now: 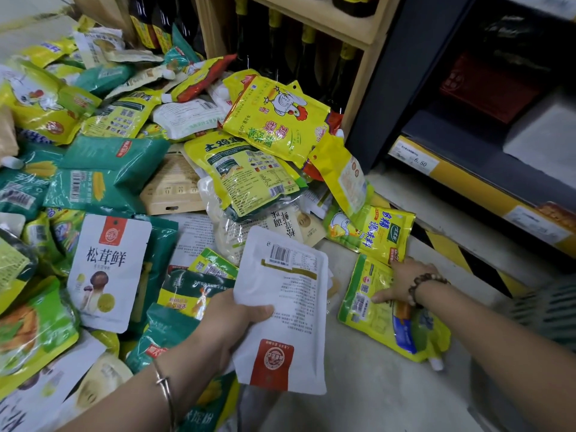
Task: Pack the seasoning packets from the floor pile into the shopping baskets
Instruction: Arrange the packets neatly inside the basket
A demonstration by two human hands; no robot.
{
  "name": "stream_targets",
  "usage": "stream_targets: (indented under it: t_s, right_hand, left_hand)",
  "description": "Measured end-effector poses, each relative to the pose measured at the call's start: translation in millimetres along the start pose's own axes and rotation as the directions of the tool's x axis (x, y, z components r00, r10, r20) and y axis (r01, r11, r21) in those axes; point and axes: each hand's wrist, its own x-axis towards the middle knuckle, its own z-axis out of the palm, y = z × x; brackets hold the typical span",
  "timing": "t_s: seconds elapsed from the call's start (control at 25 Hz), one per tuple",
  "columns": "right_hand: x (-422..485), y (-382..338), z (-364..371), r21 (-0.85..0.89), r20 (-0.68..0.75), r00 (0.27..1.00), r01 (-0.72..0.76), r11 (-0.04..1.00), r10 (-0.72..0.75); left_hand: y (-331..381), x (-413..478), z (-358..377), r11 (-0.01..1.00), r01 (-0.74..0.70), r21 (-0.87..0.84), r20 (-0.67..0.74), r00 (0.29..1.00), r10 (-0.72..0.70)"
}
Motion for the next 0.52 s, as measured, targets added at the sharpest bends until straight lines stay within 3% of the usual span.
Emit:
stream_targets:
  t_s: [0.2,0.36,0.52]
  right_hand:
    - [-17.5,8.1,19.8,0.474,-0.014,0.993,-0.098,0.875,0.119]
    - [-35.8,20.2,19.6,0.743,-0.089,0.992,0.008,0.669,0.088]
    - [-65.9,13.1,0.0,0.898,-0.293,0.914,0.162,0.408,0.28]
  left_hand:
    - [-4.0,8.0,9.5,0.999,-0.033,-0.033,-0.039,0.999,0.032]
    - [-2.7,9.6,30.6,0.993,-0.092,-0.073,-0.048,0.995,0.089]
    - [11.9,6.1,41.8,0.981,-0.171,-0.094,-0.034,0.985,0.168]
